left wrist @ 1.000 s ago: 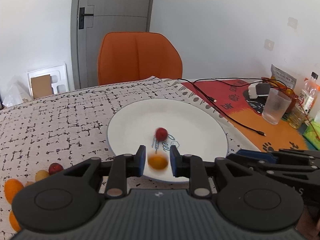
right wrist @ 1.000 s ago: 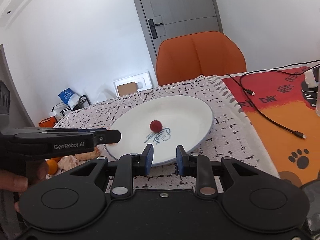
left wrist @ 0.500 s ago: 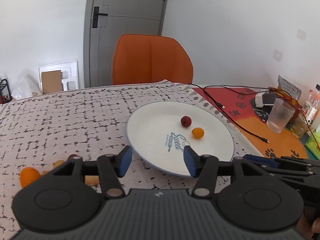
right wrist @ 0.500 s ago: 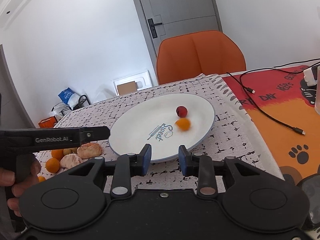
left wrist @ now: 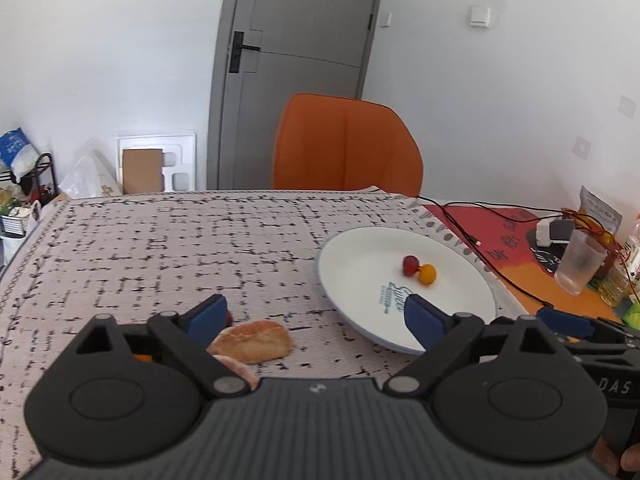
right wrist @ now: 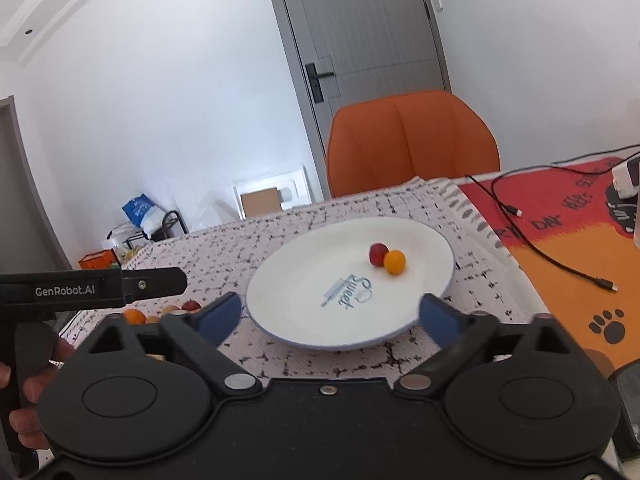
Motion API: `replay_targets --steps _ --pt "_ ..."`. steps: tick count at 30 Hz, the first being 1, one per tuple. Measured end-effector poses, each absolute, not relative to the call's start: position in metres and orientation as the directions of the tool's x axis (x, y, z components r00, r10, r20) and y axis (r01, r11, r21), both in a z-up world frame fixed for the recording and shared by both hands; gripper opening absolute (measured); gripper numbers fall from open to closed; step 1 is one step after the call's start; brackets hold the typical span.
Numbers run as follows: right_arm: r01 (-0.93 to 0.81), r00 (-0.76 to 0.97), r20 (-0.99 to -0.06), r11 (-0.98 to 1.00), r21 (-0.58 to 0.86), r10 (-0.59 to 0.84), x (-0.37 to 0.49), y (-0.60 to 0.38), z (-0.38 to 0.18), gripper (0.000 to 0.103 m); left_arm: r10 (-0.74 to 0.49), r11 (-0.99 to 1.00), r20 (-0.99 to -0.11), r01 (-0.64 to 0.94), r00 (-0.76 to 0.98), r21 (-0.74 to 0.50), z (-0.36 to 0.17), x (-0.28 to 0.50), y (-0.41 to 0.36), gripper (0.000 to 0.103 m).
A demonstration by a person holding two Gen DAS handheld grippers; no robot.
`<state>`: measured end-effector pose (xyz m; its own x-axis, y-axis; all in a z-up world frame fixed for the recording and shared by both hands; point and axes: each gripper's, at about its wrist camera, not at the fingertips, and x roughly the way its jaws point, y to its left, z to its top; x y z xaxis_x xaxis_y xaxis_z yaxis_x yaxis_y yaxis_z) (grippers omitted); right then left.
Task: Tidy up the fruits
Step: 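Withdraw both grippers from the plate back toward the fruit cluster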
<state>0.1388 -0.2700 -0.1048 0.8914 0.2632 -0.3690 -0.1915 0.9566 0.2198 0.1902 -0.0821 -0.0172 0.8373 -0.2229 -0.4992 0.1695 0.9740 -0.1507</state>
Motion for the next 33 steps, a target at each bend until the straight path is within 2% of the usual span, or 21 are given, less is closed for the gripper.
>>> replay_targets --steps 2,21,33 --pt "-0.204 0.89 -0.364 0.954 0.221 0.274 0.139 -0.267 -0.104 0.103 -0.219 0.975 -0.498 0.166 0.839 -0.148 -0.017 0.187 -0.076 0.097" --pt "-0.293 0.847 -0.386 0.927 0.236 0.366 0.143 -0.233 -0.104 0.103 -0.079 0.993 -0.509 0.021 0.857 -0.118 -0.018 0.155 -0.027 0.098" --pt "-0.353 0.811 -0.418 0.912 0.207 0.409 0.143 -0.207 -0.105 0.103 -0.047 0.993 -0.547 -0.02 0.836 -0.116 -0.027 0.141 -0.003 0.098"
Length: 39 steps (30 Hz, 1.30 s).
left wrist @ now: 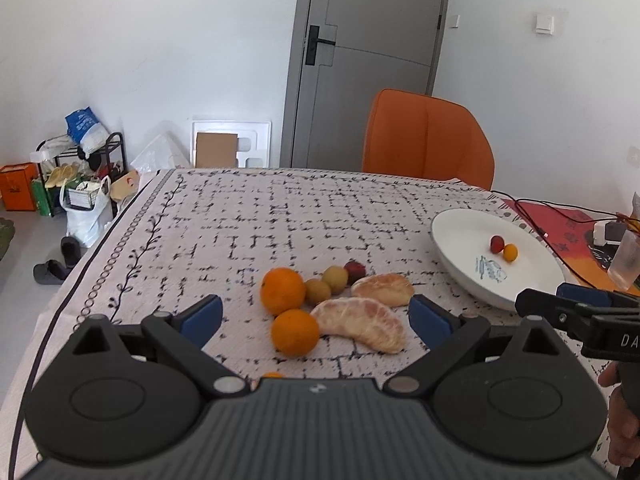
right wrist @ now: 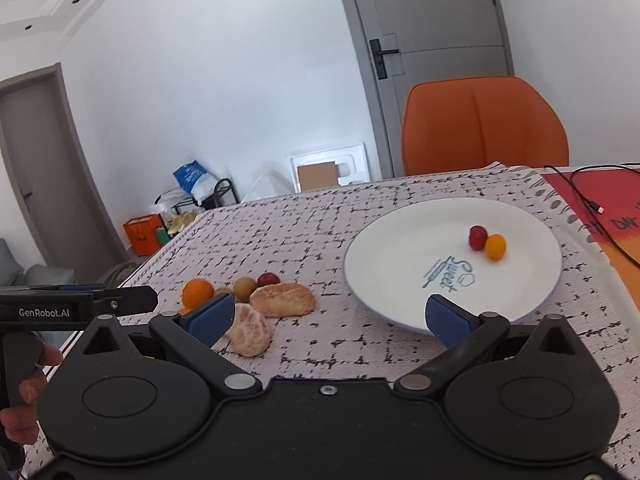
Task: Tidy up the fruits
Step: 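Withdraw both grippers from the plate back toward the fruit cluster, then grasp the large orange with the left gripper while the right gripper grasps a peeled pomelo segment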
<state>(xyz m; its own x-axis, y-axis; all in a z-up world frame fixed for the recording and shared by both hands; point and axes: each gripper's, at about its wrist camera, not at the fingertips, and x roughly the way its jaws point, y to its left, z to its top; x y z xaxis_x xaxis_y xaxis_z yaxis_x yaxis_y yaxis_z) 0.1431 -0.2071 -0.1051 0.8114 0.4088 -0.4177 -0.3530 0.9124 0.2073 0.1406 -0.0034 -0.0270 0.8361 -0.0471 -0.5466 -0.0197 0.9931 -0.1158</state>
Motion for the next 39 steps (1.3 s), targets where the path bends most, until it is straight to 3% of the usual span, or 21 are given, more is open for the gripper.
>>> replay_targets --steps 32,39 --pt "-0.439 0.733 -0.517 0.888 0.136 0.442 0.137 -0.158 -0.126 0.102 -0.075 0.983 -0.599 -0.043 0.797 -0.181 -0.06 0.124 0.031 0.096" --pt "-0.469 0.71 -0.537 0.875 0.123 0.456 0.145 -0.147 -0.129 0.087 -0.088 0.981 -0.595 -0.033 0.799 -0.19 -0.064 0.13 0.035 0.089"
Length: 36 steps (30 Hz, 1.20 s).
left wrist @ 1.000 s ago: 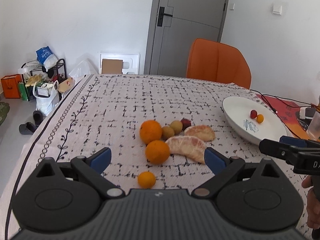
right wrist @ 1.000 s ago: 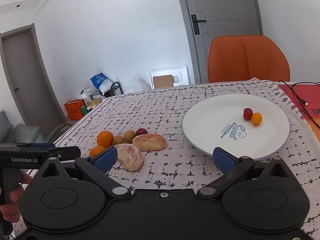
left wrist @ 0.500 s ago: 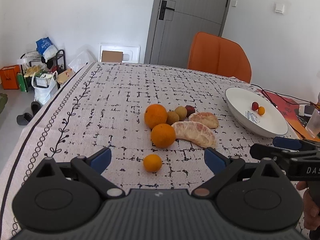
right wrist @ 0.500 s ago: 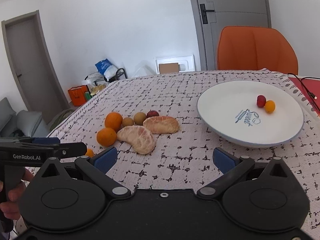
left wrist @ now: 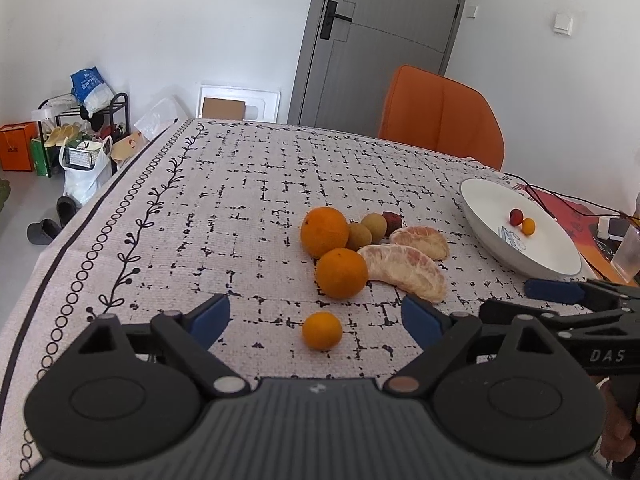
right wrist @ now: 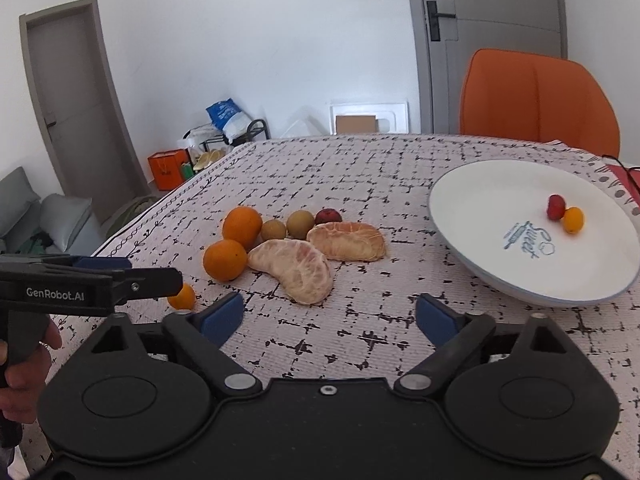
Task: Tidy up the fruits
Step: 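Grasp the large orange with the left gripper while the right gripper grasps a peeled pomelo segment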
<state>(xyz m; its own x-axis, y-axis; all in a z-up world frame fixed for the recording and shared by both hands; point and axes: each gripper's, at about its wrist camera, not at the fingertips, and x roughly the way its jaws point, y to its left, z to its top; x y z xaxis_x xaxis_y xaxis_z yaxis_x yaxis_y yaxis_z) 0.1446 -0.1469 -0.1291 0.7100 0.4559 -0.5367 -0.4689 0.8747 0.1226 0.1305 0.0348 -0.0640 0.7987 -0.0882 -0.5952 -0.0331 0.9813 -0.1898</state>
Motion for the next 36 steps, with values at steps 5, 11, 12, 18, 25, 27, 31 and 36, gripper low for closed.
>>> replay_targets --steps 5,11,12,18,25,27,31,36 --pt "-0.474 0.697 -0.555 0.872 0.119 0.454 0.152 -0.141 -0.132 0.076 -0.093 0.981 -0.594 -0.029 0.799 -0.193 -0.066 0.138 0.035 0.077" --pt "-0.484 0.681 -0.568 0.866 0.125 0.462 0.16 -0.136 -0.134 0.068 -0.106 0.98 -0.599 -0.018 0.793 -0.198 -0.068 0.151 0.034 0.066" --pt "-0.486 0.677 -0.572 0.865 0.126 0.464 0.162 -0.135 -0.135 0.067 -0.108 0.98 -0.598 -0.016 0.794 -0.198 -0.068 0.153 0.033 0.066" --pt "-0.501 0.664 -0.58 0.857 0.126 0.473 0.171 -0.127 -0.137 0.058 -0.118 0.981 -0.605 -0.001 0.788 -0.193 -0.071 0.163 0.029 0.062" --pt "-0.521 0.632 -0.603 0.843 0.135 0.487 0.182 -0.119 -0.143 0.044 -0.112 0.98 -0.614 -0.014 0.781 -0.197 -0.077 0.174 0.029 0.057" --pt "-0.523 0.636 -0.6 0.843 0.126 0.485 0.184 -0.116 -0.144 0.044 -0.12 0.979 -0.615 -0.011 0.779 -0.206 -0.078 0.176 0.029 0.056" --pt "-0.531 0.638 -0.596 0.839 0.118 0.487 0.186 -0.113 -0.145 0.042 -0.13 0.978 -0.622 -0.002 0.772 -0.207 -0.081 0.179 0.026 0.055" --pt "-0.531 0.648 -0.589 0.841 0.103 0.482 0.186 -0.113 -0.146 0.032 -0.136 0.978 -0.625 0.002 0.769 -0.211 -0.083 0.181 0.024 0.05"
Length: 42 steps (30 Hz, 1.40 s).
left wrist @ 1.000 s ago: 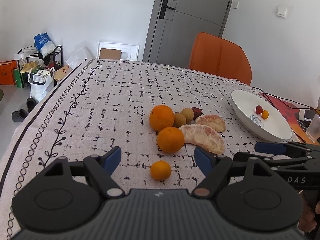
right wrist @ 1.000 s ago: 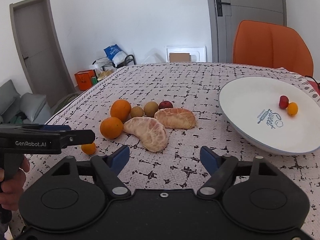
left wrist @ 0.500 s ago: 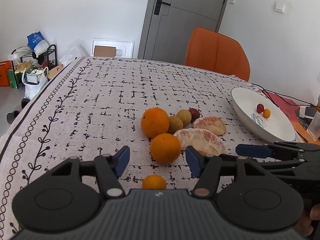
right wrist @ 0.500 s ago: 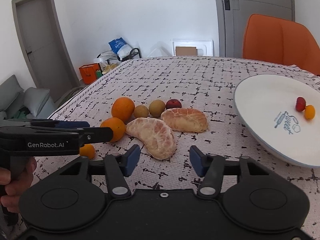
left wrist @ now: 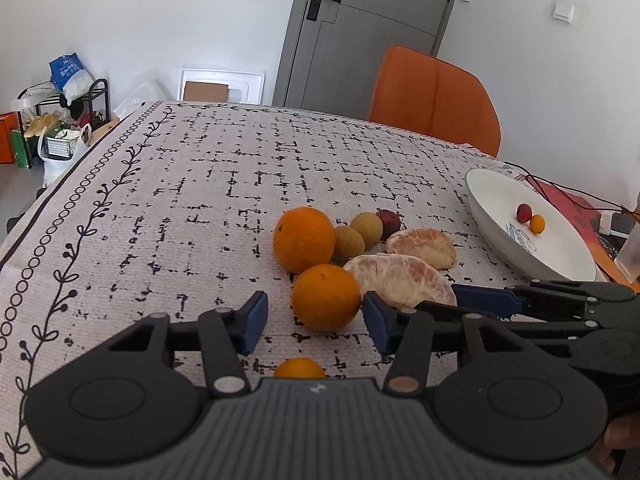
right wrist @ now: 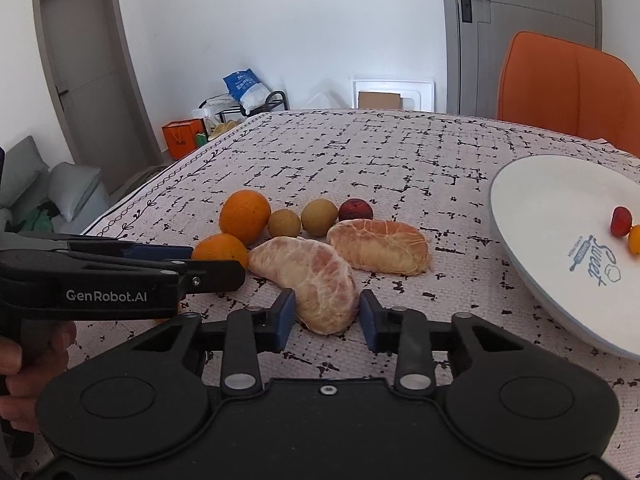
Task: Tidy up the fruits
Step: 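Grasp the large orange with the left gripper while the right gripper grasps a peeled pomelo segment, then carry the pomelo segment into the plate and open the right gripper while the left gripper carries the orange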
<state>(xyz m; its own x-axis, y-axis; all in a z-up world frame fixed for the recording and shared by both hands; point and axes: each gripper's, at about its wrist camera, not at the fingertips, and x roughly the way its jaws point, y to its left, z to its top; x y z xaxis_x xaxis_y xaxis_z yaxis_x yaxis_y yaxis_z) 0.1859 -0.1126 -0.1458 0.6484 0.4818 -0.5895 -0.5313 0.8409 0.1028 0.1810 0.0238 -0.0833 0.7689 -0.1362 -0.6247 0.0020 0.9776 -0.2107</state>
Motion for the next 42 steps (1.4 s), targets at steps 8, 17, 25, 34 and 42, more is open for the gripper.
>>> replay_targets --steps 8,17,25,34,42 --pt "-0.52 0.639 -0.583 0.84 0.152 0.502 0.182 -0.128 -0.145 0.013 -0.13 0.982 -0.62 0.014 0.773 -0.188 -0.086 0.184 0.016 0.037" --pt "-0.52 0.645 -0.594 0.846 0.119 0.48 0.174 -0.129 -0.143 0.028 -0.121 0.982 -0.609 0.006 0.784 -0.187 -0.083 0.177 0.017 0.034" --pt "-0.551 0.641 -0.594 0.83 0.085 0.486 0.185 -0.114 -0.143 0.04 -0.1 0.981 -0.601 -0.023 0.793 -0.193 -0.076 0.165 0.031 0.035" --pt "-0.584 0.639 -0.598 0.811 0.03 0.483 0.193 -0.096 -0.142 0.051 -0.07 0.978 -0.597 -0.064 0.799 -0.2 -0.075 0.156 0.048 0.035" --pt "-0.606 0.648 -0.594 0.795 -0.024 0.476 0.191 -0.089 -0.142 0.038 -0.064 0.978 -0.585 -0.066 0.808 -0.198 -0.069 0.154 0.051 0.035"
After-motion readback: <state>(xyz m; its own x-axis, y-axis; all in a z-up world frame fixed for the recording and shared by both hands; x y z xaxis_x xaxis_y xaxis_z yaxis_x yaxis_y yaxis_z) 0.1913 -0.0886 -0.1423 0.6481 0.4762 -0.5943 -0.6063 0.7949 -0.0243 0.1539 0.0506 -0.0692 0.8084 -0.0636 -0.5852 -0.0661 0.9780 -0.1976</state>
